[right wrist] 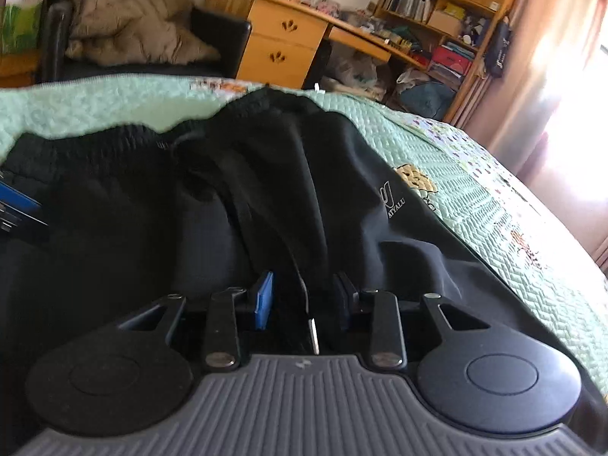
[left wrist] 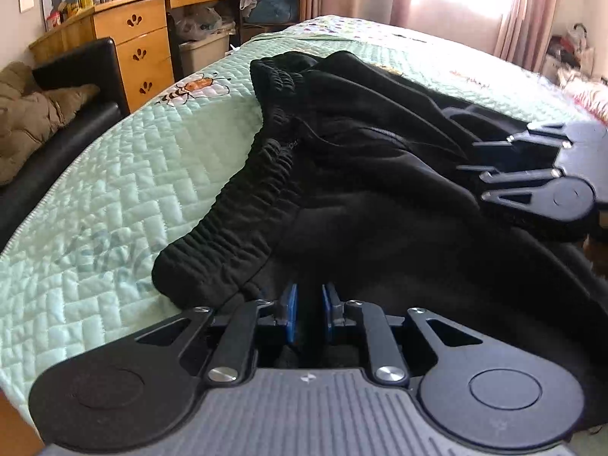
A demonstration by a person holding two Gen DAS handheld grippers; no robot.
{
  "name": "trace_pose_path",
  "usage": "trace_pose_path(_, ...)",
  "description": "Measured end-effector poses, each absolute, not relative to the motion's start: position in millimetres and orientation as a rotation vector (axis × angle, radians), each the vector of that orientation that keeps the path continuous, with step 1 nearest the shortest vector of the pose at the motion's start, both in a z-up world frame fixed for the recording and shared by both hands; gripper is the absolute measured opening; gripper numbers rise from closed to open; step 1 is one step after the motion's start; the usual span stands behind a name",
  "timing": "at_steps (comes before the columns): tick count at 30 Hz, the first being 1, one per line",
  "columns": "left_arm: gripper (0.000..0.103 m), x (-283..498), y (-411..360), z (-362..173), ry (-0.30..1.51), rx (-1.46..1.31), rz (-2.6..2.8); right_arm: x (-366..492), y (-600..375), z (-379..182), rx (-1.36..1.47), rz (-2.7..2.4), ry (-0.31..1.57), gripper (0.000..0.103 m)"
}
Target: Fold clothes
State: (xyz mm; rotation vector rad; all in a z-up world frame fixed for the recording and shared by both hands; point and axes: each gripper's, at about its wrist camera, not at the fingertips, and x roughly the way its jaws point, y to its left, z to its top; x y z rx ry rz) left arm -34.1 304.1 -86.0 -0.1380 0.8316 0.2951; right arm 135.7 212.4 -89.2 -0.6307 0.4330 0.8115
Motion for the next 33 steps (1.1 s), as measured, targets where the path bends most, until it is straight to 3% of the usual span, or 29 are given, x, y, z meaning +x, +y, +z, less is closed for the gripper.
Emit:
trace_pose_path(1,0.018,-36,302,-85,0.834,-0.132,0.302,136,213,-90,-0.639,0.820,0.433,0.028)
trace_pose_path(3,0.017,-36,306,-86,0.838,-0.130,0.314,136,209,-85,-0.633,0.799,0.417,0.001)
trace_pose_path(4,0.017,-35,311,-87,0.840,-0.132,0.319,139,203,-79,-0.612,0.753,0.393,0.000)
trace_pose_path(11,0.017,-32,307,-90,0.834,-0.108,0.349,180,155,-61,-0.403,0.620,0.506,0.006)
trace_pose_path(13,0.017,-33,308,-91,0.830,-0.117,0.348,175,150,-59,-0.369,0.631,0.531,0.018)
trace_pose_path(15,0.017,-33,310,-91,0.830,-0.130,0.348,171,145,-58,-0.328,0.643,0.556,0.037)
trace_pose_path(20,0.017,-33,309,-91,0.828,-0.127,0.353,136,132,-52,-0.240,0.681,0.479,0.051)
trace_pose_path(25,0.017,-34,313,-92,0.820,-0.158,0.353,111,144,-72,-0.386,0.853,0.528,0.051)
trace_pose_path(28,0.017,-35,315,-92,0.820,-0.167,0.345,115,122,-72,-0.331,0.783,0.558,0.044)
trace_pose_path(30,0.017,-35,316,-92,0.820,-0.173,0.341,118,108,-71,-0.295,0.736,0.577,0.003)
trace_pose_path(31,0.017,-34,317,-92,0.822,-0.177,0.341,119,100,-71,-0.276,0.713,0.586,0.003)
trace_pose_path(33,0.017,-33,317,-92,0.824,-0.183,0.347,121,86,-71,-0.239,0.666,0.605,0.029)
